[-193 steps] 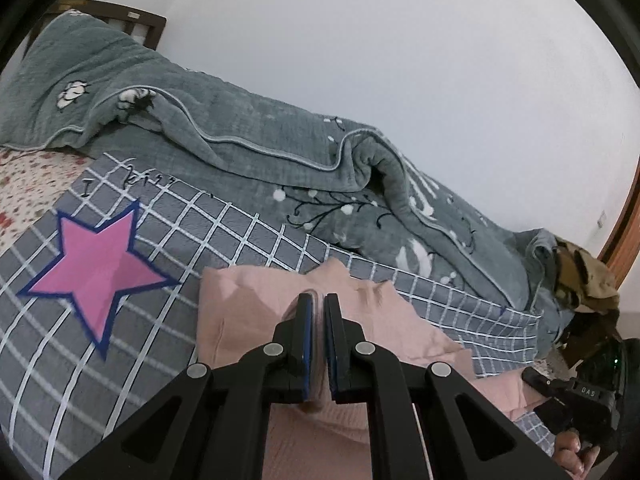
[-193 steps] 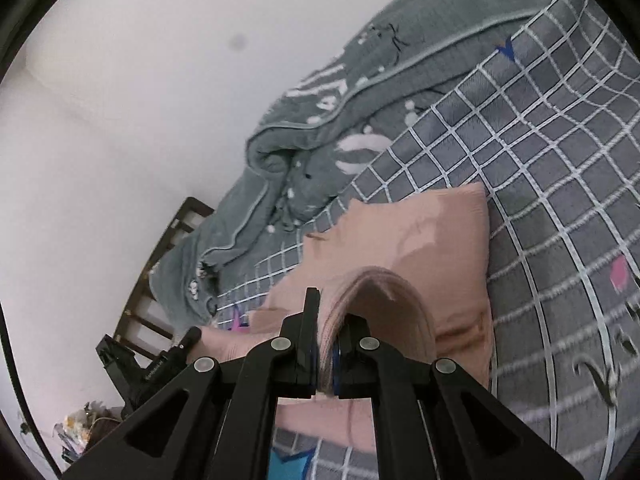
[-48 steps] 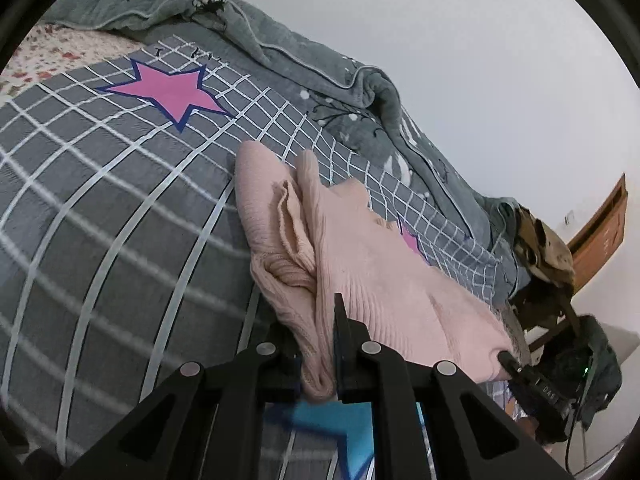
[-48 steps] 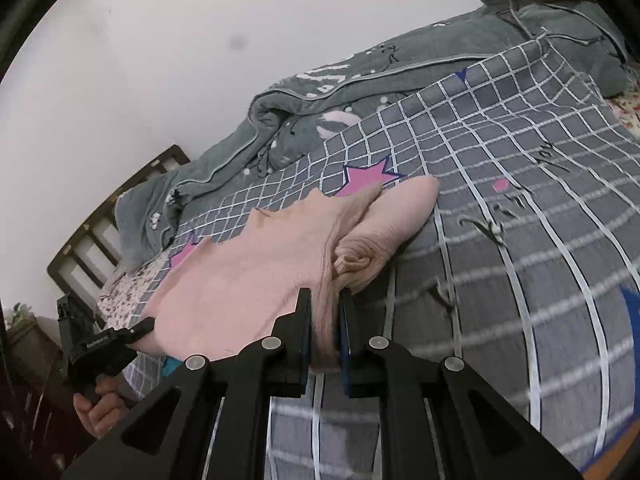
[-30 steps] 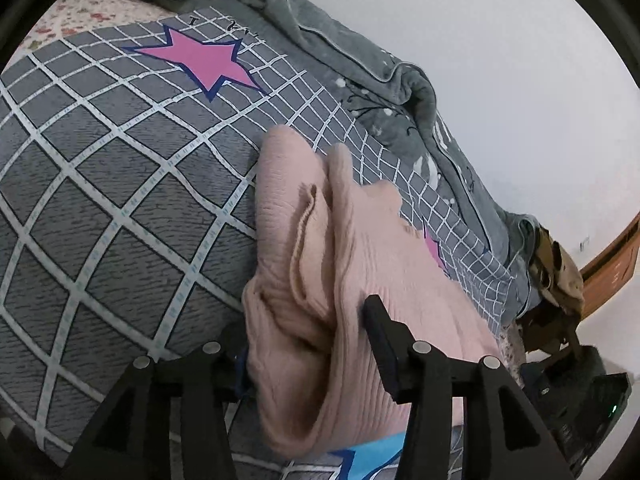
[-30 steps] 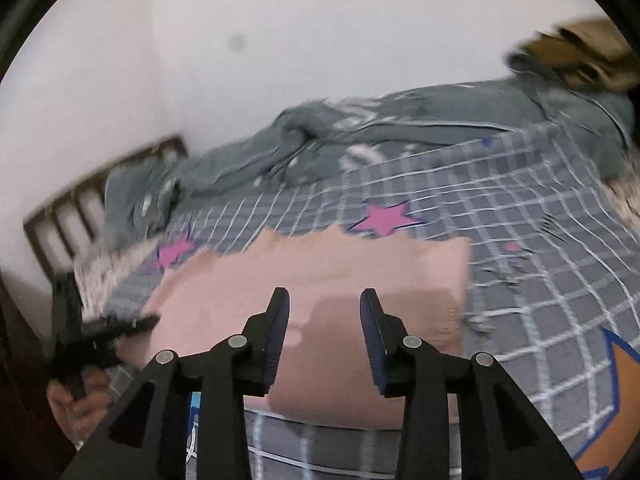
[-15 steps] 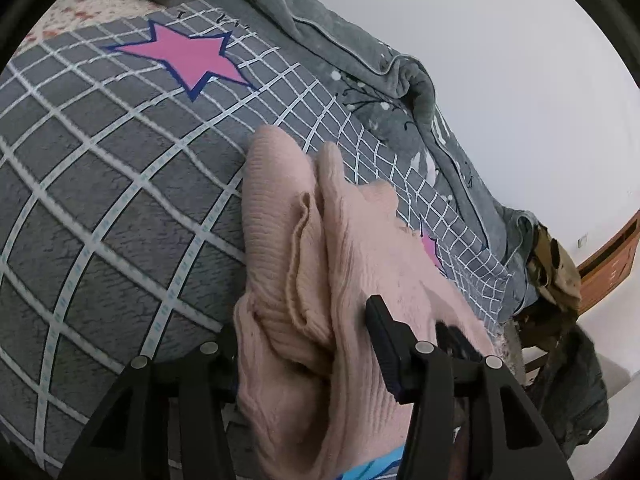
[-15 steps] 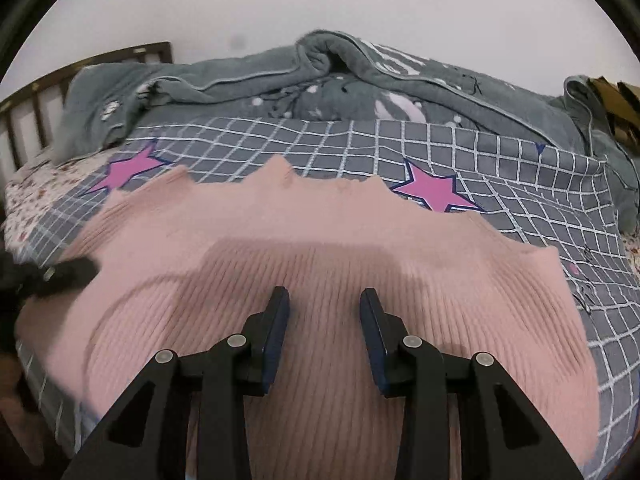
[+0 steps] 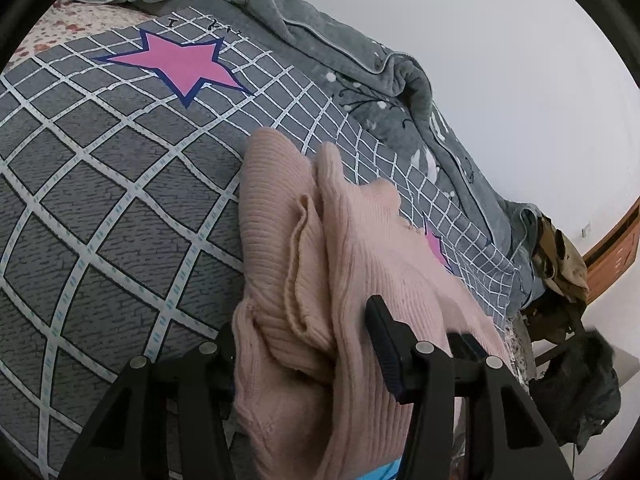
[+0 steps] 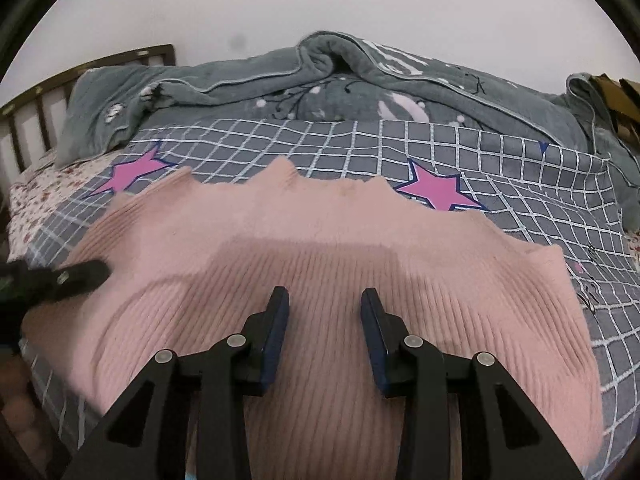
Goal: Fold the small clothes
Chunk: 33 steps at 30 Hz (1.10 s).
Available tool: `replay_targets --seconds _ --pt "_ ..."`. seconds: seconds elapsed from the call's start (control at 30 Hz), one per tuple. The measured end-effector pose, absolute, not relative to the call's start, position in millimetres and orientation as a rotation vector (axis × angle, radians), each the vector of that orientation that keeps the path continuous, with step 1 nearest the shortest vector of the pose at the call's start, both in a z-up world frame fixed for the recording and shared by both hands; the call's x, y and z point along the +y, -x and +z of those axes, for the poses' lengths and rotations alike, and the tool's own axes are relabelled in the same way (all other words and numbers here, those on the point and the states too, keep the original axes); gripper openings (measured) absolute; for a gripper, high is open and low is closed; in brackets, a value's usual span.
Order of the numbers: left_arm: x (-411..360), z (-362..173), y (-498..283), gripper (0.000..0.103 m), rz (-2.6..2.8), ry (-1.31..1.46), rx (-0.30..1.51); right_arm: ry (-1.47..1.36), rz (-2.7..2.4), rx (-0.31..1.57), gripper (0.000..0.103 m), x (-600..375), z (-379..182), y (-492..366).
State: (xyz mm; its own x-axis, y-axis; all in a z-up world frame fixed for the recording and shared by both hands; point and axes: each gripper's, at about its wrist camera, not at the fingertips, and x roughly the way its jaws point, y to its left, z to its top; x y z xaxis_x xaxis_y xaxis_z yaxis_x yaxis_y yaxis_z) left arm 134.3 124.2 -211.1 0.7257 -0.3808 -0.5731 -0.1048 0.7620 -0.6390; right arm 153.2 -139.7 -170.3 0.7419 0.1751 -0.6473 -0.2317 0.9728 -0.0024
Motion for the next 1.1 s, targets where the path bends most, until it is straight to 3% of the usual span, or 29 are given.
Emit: replay_targets --seconds 0.43,0.8,0.97,1.1 --pt "111 -186 -134 0.022 -0.099 0.62 0.758 0.229 0.473 0.65 0.037 -150 -168 -77" --pt "39 -97 -142 0.02 -0.064 0.493 0.74 -0.072 0.37 0.581 0.037 -281 -127 -87" --pt "-41 -60 -145 0.02 -0.152 0.373 0.735 -0.2 0.268 0.587 0.037 -342 -125 -98" --pt "-120 -73 -151 0.02 -0.233 0.274 0.796 -0.265 0.193 0.576 0.037 -379 -126 -97"
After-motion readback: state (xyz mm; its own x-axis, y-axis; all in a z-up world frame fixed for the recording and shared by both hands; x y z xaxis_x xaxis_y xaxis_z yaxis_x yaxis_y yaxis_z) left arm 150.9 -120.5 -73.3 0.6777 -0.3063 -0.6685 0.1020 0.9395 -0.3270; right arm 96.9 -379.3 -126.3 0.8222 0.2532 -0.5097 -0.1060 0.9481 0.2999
